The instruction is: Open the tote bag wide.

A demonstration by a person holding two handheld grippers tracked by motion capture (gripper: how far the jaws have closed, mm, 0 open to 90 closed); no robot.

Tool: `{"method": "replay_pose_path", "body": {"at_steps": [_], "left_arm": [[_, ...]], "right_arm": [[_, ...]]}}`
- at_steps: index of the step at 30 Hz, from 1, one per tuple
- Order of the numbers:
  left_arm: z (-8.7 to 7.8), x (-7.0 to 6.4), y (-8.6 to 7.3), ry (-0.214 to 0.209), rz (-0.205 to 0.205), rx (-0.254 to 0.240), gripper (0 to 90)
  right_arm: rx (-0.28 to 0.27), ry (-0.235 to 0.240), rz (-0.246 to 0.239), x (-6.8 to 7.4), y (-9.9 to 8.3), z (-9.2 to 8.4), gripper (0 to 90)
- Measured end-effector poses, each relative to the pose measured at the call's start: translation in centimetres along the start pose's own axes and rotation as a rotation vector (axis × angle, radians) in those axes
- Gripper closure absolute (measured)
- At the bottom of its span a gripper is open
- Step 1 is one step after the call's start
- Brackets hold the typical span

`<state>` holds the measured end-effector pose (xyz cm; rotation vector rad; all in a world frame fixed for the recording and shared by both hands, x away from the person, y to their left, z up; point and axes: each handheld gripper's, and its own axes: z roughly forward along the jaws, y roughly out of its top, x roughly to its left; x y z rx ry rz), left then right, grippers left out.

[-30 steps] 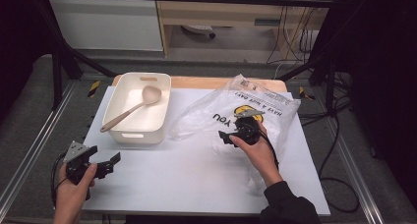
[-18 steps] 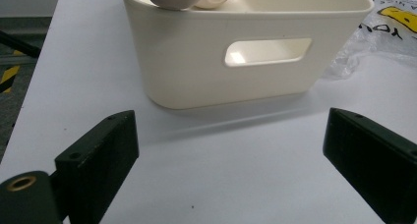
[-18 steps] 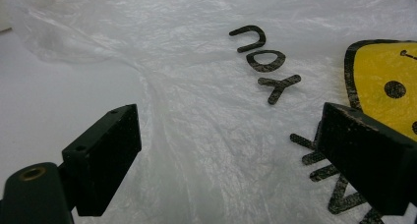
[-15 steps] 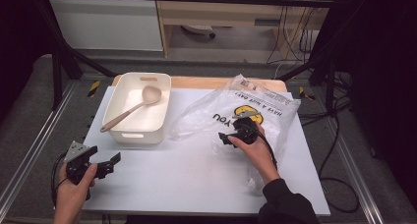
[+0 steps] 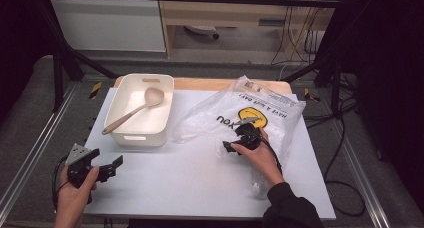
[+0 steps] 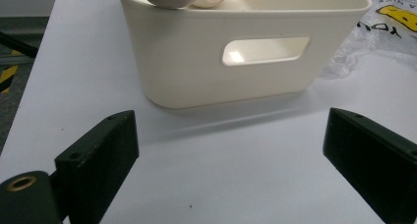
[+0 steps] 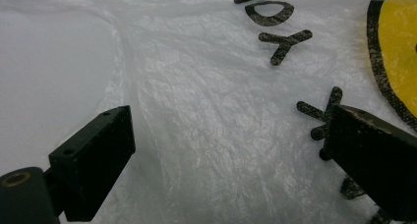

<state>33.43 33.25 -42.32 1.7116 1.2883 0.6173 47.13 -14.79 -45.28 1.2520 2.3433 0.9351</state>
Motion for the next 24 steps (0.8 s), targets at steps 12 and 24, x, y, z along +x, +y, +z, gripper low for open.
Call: {"method": "replay_pose_path", "body": {"at_steps": [12,24], "left_arm": [[0.0,0.0,0.0,-0.002,-0.001,0.003,6.2],[0.2,-0.1,-0.1,-0.001,-0.002,0.011,6.2]], "right_arm": [[-0.013,-0.024,-0.008,-0.2,-0.4,0.2,13.5],[-0.068,-0.054,0.042,-1.8,-0.7,-0.5,55.3]]}}
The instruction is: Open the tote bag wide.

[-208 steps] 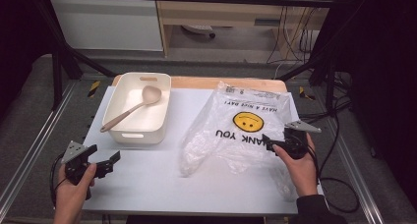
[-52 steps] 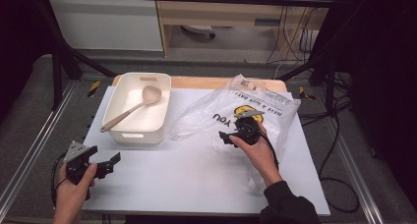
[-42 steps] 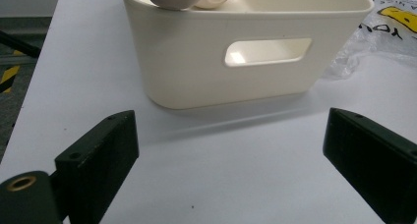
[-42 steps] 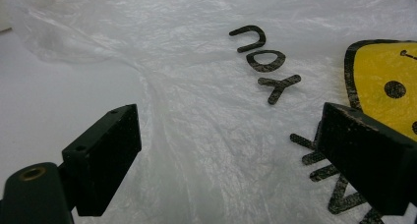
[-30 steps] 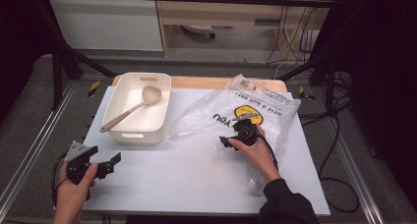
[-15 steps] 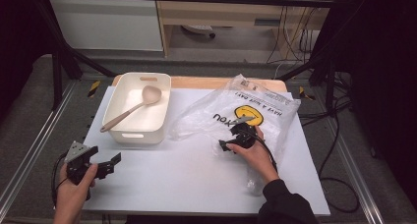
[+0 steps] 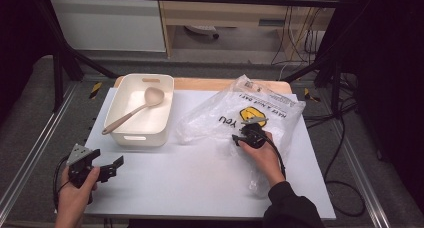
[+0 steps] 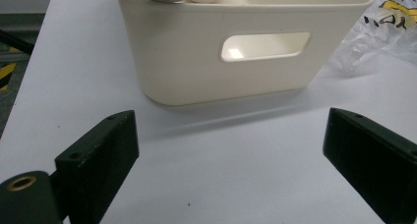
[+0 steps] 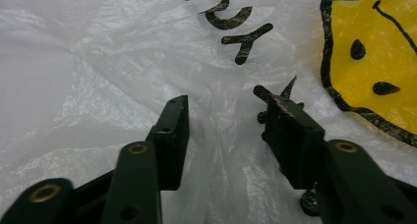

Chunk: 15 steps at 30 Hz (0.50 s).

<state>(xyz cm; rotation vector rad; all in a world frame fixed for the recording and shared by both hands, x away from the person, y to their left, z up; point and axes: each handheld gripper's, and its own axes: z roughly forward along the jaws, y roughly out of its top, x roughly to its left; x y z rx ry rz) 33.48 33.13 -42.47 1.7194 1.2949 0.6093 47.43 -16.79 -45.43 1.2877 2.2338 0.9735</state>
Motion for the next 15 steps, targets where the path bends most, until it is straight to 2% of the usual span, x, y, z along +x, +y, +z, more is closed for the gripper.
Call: {"method": "replay_pose_path", "body": {"at_steps": [6,9,10,15], "left_arm": [[0.05,0.05,-0.03,0.002,-0.005,0.002,6.3],[0.05,0.07,-0.03,0.003,-0.006,-0.001,6.3],[0.05,0.07,-0.03,0.003,-0.006,-0.001,6.3],[-0.05,0.12,-0.02,0.002,-0.005,-0.001,6.3]], "right_arm": [[-0.027,-0.013,0.057,-0.74,-0.14,0.02,74.9],[-0.035,-0.018,0.068,-0.78,-0.15,0.11,84.7],[-0.038,-0.008,0.078,-0.73,-0.12,0.12,87.5],[-0.083,-0.010,0.075,-0.14,0.55,-0.83,90.0]]}}
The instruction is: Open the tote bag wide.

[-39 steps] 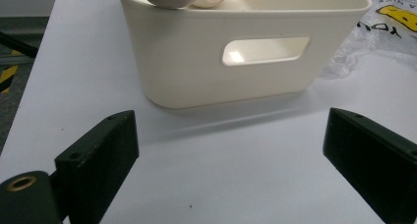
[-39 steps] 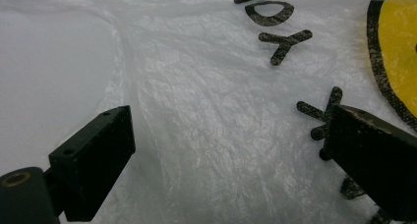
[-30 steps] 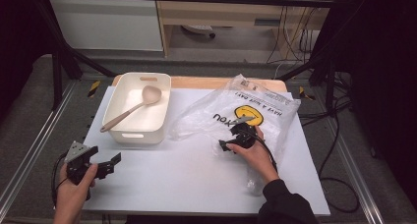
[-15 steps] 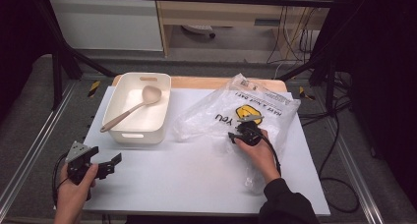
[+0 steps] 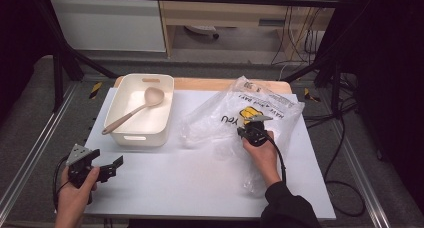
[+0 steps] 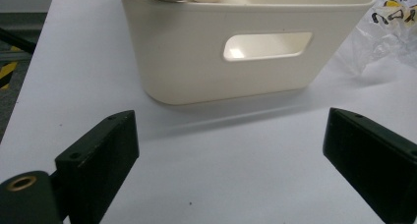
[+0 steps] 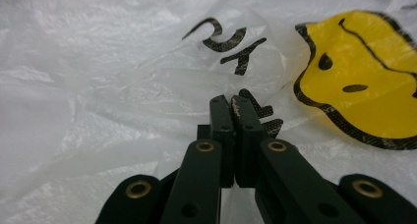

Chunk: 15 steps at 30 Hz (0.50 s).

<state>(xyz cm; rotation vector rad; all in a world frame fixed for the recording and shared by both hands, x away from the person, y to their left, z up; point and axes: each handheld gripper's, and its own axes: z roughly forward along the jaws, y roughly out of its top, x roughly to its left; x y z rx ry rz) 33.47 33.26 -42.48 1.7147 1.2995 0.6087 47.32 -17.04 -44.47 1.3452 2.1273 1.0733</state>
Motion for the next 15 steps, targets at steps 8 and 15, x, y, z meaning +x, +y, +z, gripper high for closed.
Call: {"method": "replay_pose_path", "body": {"at_steps": [8,15], "left_arm": [[0.0,0.1,0.0,0.000,-0.005,0.001,6.3],[-0.1,0.1,0.1,0.005,-0.006,-0.002,6.3]], "right_arm": [[-0.088,0.015,0.029,0.3,1.4,-2.1,90.0],[-0.138,0.032,0.048,0.2,3.3,-3.7,90.0]]}}
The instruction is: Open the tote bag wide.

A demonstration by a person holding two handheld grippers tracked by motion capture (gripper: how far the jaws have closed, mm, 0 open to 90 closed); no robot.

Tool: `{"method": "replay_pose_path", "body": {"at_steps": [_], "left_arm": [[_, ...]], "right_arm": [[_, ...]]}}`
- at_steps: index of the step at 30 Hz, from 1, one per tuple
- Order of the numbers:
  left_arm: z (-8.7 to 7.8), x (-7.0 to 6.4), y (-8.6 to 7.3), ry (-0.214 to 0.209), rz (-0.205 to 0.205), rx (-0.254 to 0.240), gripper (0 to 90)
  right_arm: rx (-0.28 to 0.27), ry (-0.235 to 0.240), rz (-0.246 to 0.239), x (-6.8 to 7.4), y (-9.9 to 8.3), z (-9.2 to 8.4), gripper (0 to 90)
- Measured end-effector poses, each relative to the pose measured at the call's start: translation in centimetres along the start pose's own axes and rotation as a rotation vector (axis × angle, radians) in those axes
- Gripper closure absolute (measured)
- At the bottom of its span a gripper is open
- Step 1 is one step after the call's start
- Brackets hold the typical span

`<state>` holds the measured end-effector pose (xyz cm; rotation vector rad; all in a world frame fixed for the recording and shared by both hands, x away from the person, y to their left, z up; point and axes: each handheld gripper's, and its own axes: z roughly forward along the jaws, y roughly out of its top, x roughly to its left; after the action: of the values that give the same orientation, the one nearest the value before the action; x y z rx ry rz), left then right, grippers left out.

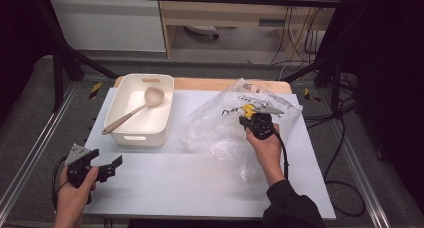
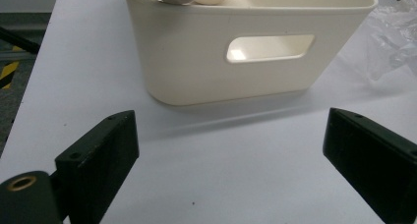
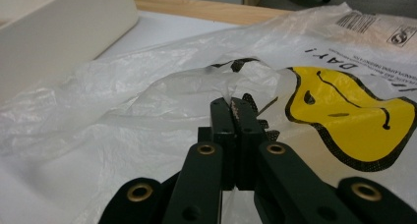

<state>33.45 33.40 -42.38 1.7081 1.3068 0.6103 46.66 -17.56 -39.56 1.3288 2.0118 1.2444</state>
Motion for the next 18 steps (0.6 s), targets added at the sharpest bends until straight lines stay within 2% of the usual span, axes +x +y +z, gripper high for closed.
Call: {"method": "replay_pose_path", "body": {"at_steps": [3,5,10,11,12,16,18], "left_arm": [[-0.1,-0.1,0.0,-0.004,-0.004,0.000,6.3],[-0.3,-0.4,0.3,0.030,0.034,-0.003,6.3],[-0.7,-0.6,0.7,0.024,0.025,-0.022,6.3],[-1.0,-0.6,0.9,0.037,0.034,-0.041,6.3],[-1.3,-0.6,1.1,0.048,0.024,-0.059,6.3],[-1.8,-0.6,1.7,0.047,0.009,-0.093,6.0],[-2.3,-0.8,2.3,0.022,0.010,-0.108,6.0]], "right_arm": [[-0.019,-0.019,0.023,0.0,0.9,-0.3,90.0],[-0.015,-0.018,0.043,-0.1,1.3,-0.5,90.0],[-0.013,-0.014,0.045,-0.1,2.0,-0.6,90.0],[-0.013,-0.012,0.043,-0.1,2.2,-0.6,90.0],[-0.015,-0.011,0.046,-0.2,2.3,-0.7,90.0],[-0.007,-0.006,0.044,-0.1,2.2,-0.6,90.0],[0.008,0.008,0.036,0.0,2.3,-0.6,90.0]]}}
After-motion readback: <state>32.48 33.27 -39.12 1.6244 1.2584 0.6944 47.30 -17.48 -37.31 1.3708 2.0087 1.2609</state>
